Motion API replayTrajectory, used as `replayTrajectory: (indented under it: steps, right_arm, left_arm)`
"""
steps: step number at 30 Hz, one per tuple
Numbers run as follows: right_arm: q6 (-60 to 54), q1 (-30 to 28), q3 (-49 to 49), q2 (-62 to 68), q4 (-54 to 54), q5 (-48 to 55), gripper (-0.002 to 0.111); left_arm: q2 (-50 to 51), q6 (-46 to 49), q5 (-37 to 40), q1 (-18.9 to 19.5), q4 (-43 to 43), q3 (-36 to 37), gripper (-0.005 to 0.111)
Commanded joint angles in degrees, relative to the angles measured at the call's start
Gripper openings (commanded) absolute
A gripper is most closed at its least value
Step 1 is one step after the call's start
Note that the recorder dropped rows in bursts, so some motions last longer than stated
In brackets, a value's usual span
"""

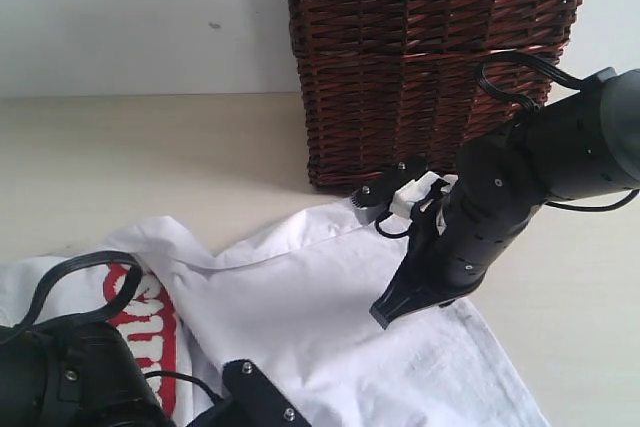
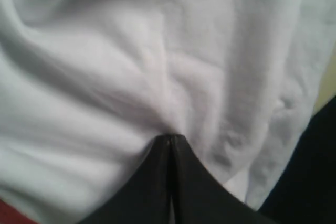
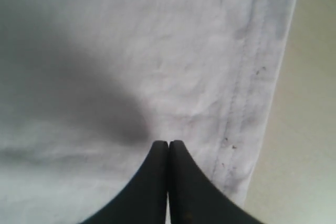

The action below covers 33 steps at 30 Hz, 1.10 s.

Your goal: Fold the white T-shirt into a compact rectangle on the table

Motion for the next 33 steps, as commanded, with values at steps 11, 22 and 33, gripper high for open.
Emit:
replayTrajectory:
  steps: [11,22,33]
  right_arm:
    - [-2.63,-1.21,0.1,3.53,0.95,-0.41,0.0]
    - [-2.47,-1.21,-6.96,9.91,-1.17,4.44,0.0]
    - [-2.09,-5.42,-12.25,9.9,-3.0,9.86,0.0]
  left_arm:
    - [1.62,7.29,4.51,-2.4,-3.64,1.2,0.0]
    - [1.62,11.06,13.01,-2.53,-5.31,2.29,0.0]
    - [1.62,17.4,8.68,-2.53,-7.9,4.83,0.0]
